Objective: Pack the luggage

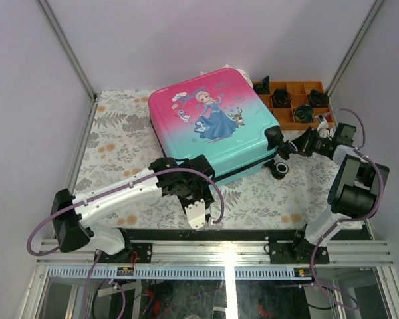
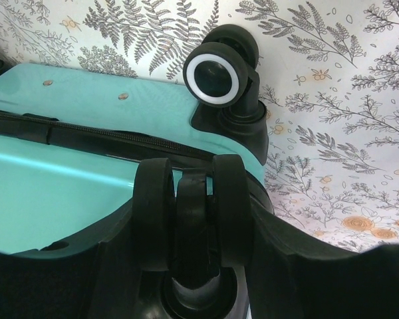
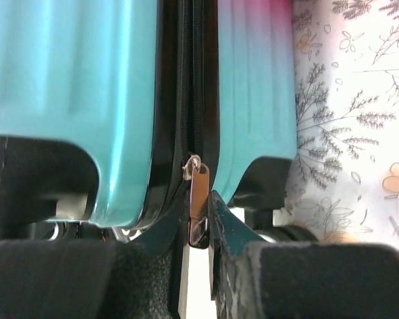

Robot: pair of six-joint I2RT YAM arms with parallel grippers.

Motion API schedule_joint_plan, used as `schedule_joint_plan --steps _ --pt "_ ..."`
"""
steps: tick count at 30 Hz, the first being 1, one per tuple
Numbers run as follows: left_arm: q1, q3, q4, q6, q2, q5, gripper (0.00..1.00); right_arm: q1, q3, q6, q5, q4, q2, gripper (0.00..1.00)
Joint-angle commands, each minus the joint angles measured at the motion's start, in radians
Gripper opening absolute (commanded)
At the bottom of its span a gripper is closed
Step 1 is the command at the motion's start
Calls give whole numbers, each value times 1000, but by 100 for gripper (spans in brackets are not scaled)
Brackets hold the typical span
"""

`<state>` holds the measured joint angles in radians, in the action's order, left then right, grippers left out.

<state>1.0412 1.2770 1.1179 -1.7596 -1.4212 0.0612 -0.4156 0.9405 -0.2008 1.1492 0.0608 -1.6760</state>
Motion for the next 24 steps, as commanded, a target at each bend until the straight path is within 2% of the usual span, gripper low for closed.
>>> schedule_joint_plan --steps 1,2,3,5,7,9,12,15,17,20,24 --pt "-3 -66 335 32 31 -59 0 -20 126 -26 -145 -201 -73 0" --pt "-3 -59 334 49 29 -60 0 2 119 -21 -132 -196 -72 0" --pt "-4 -48 328 72 29 -54 7 21 105 -17 -121 -192 -68 0" --pt "-8 -11 299 132 37 -17 30 70 67 6 -92 -181 -51 0" --pt "-15 33 271 197 49 41 46 121 46 72 -77 -130 -38 0" --pt "-18 81 228 308 65 103 57 158 34 134 -73 -94 -27 0" --pt "-36 131 158 473 108 200 67 178 21 159 -44 -67 -29 0" --pt "-134 187 76 619 164 337 78 194 14 213 -25 11 -26 0" --pt "-236 205 -25 760 208 441 98 215 0 244 -19 50 -10 0" --pt "-386 184 -244 1066 270 480 100 267 -38 239 -15 44 8 0" --pt "-616 197 -402 1498 247 388 100 340 -104 197 -17 -6 61 0"
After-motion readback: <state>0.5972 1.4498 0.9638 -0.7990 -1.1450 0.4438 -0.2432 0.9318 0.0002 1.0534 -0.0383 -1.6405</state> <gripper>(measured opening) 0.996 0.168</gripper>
